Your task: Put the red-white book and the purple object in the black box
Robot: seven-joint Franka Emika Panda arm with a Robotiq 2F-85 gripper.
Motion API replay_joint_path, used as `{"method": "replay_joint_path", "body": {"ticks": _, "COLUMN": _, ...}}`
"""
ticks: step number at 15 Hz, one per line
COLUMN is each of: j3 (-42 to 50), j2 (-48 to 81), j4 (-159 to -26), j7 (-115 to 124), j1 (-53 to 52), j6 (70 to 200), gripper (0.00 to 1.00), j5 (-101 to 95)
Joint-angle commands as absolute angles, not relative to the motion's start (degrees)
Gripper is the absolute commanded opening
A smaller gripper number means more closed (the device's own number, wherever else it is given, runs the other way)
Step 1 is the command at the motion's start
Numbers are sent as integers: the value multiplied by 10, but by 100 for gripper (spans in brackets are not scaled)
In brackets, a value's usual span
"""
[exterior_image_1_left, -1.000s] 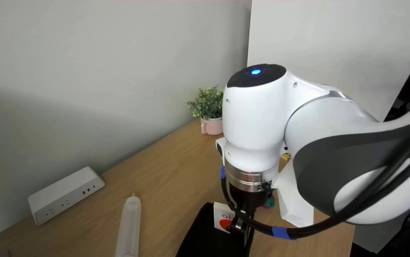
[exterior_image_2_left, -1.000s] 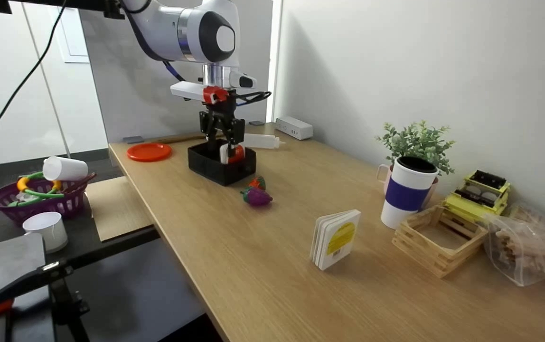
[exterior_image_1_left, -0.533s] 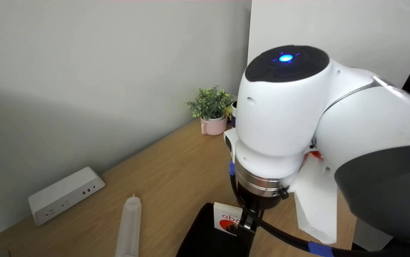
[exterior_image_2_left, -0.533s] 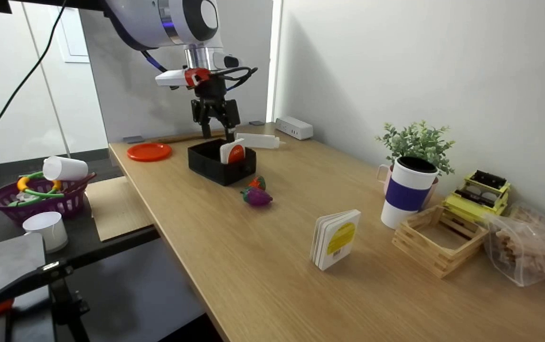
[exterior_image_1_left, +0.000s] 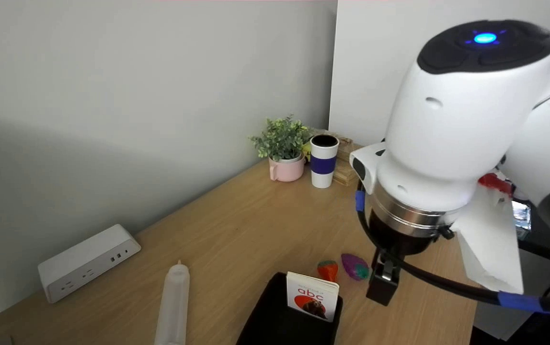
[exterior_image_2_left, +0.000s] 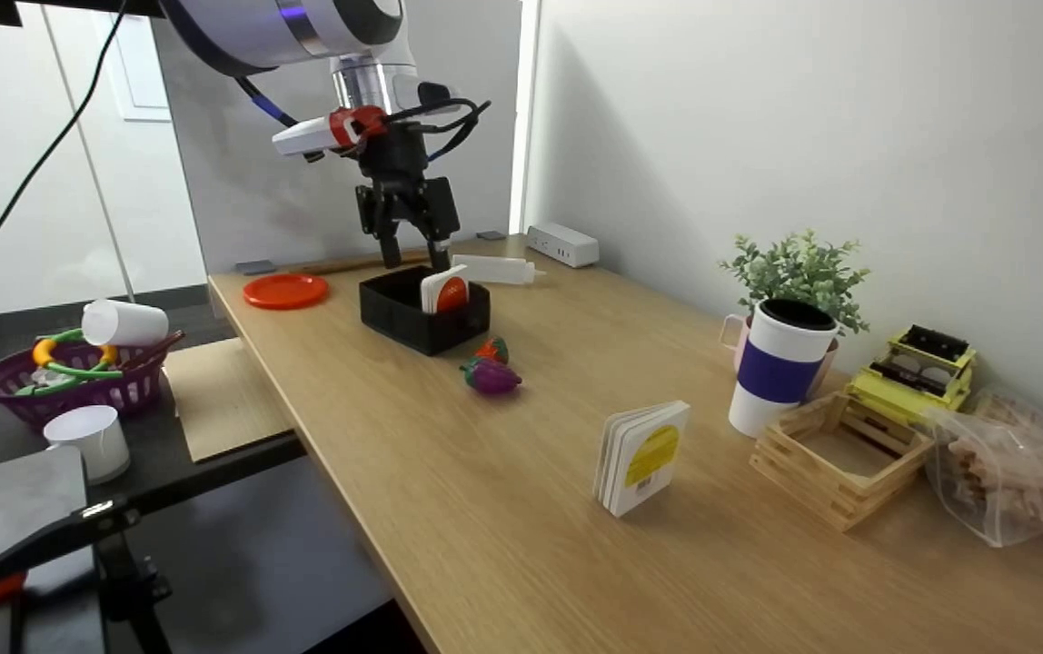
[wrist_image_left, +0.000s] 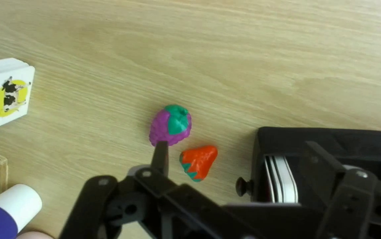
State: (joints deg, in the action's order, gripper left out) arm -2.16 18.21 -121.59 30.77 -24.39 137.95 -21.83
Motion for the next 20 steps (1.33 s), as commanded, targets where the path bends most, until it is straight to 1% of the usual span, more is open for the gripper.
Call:
{"method": "replay_joint_path", "body": {"ticks": 1, "j3": -38, "j2": 149, "j4": -1295, "j7": 231, "j1": -201, "j6": 1440, "gripper": 100, "j5": -218}}
{"method": "replay_joint_path", "body": {"ticks": 5, "j3": -50, "j2": 171, "j4": -1335, "j7": 117, "j1": -167, "j6": 1511, "gripper": 100, "j5": -206}}
{"method": "replay_joint_path", "body": {"ticks": 6, "j3": -36, "j2": 170, "j4": -1310, "j7": 170, "j1": -186, "j6": 1475, "gripper": 100, "j5": -218}}
{"method": "replay_joint_path", "body": {"ticks": 10, "j3": -36, "j2": 183, "j4": -1303, "j7": 168, "j1": -189, "j6": 1475, "gripper": 100, "j5": -223}}
{"method": "replay_joint_path", "body": {"ticks": 14, "j3": 3, "j2": 230, "j4": -1258, "j7": 219, "j1": -201, "j6": 1468, "gripper": 100, "j5": -301}}
{"method": "replay_joint_path", "body": {"ticks": 20, "j3": 34, "j2": 284, "j4": -1209, "j7": 223, "j1": -202, "j6": 1475, "gripper": 100, "j5": -322}}
